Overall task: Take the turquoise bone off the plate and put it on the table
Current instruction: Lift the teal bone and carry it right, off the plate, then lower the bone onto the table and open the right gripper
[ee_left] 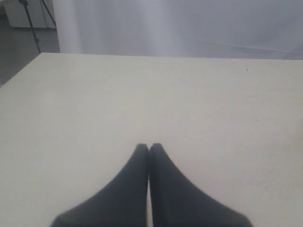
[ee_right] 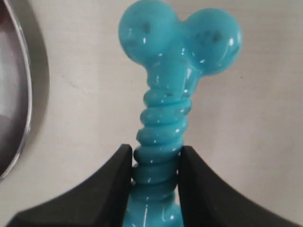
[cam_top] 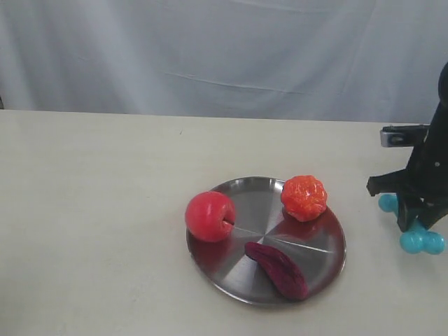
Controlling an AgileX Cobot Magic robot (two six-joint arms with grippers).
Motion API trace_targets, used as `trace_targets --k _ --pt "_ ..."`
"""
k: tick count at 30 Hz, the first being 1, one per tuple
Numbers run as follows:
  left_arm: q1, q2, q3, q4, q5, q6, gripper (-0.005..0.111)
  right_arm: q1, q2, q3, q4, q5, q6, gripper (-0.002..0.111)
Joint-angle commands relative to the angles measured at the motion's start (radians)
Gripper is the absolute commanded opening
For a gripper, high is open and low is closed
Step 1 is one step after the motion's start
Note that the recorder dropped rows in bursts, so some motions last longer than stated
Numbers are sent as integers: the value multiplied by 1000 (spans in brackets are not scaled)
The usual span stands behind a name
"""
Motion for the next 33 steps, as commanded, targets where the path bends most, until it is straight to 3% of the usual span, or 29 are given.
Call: trace_targets --k 1,11,33 --pt "-8 -1 3 -1 -5 -4 0 -1 33 -1 67 -5 -51 0" --pt "-8 -1 3 -1 -5 -4 0 69 84 -1 99 -53 -48 0" --pt "-8 -1 3 -1 -5 -4 0 69 106 -1 86 -100 -77 0"
